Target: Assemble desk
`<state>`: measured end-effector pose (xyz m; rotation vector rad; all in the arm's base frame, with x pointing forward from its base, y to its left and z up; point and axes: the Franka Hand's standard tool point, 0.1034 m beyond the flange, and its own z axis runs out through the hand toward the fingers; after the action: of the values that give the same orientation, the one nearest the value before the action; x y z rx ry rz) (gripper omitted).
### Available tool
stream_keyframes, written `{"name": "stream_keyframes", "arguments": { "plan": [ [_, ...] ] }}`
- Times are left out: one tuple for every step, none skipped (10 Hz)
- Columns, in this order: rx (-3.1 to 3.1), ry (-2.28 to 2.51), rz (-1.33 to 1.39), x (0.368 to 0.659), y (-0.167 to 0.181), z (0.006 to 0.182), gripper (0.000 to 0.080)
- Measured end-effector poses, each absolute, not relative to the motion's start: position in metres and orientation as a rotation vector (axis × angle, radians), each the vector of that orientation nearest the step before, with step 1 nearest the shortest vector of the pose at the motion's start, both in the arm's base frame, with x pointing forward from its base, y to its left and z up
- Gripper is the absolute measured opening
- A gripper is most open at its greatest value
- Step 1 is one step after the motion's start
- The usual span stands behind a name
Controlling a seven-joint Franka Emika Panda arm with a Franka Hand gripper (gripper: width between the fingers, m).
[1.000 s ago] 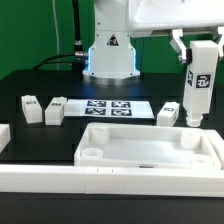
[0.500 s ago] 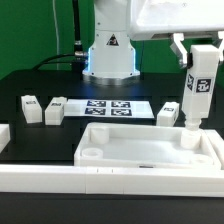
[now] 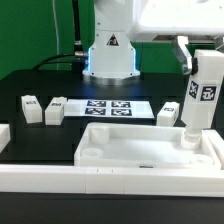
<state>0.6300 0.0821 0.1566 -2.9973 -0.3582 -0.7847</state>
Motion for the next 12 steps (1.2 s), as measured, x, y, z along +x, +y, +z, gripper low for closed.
{"name": "stream_keyframes", "arguments": {
  "plan": [
    [-2.997, -0.358, -0.784, 0.630, 0.082, 0.156, 0.0291],
    [-2.998, -0.362, -0.780, 0.630, 0.083, 0.155, 0.0291],
    [-2.997, -0.367, -0.769, 0.628, 0.087, 0.148, 0.0291],
    [-2.996, -0.375, -0.760, 0.626, 0.090, 0.140, 0.0291],
    [-2.996, -0.380, -0.758, 0.625, 0.093, 0.136, 0.0291],
    [-2.996, -0.388, -0.748, 0.623, 0.095, 0.130, 0.0291],
    [-2.995, -0.389, -0.750, 0.623, 0.096, 0.127, 0.0291],
    [-2.993, -0.392, -0.758, 0.623, 0.098, 0.127, 0.0291],
    [-2.990, -0.397, -0.760, 0.623, 0.100, 0.127, 0.0291],
    [-2.989, -0.401, -0.761, 0.623, 0.102, 0.127, 0.0291],
    [-2.990, -0.402, -0.762, 0.623, 0.101, 0.127, 0.0291],
    [-2.990, -0.401, -0.762, 0.624, 0.101, 0.127, 0.0291]
  ]
}}
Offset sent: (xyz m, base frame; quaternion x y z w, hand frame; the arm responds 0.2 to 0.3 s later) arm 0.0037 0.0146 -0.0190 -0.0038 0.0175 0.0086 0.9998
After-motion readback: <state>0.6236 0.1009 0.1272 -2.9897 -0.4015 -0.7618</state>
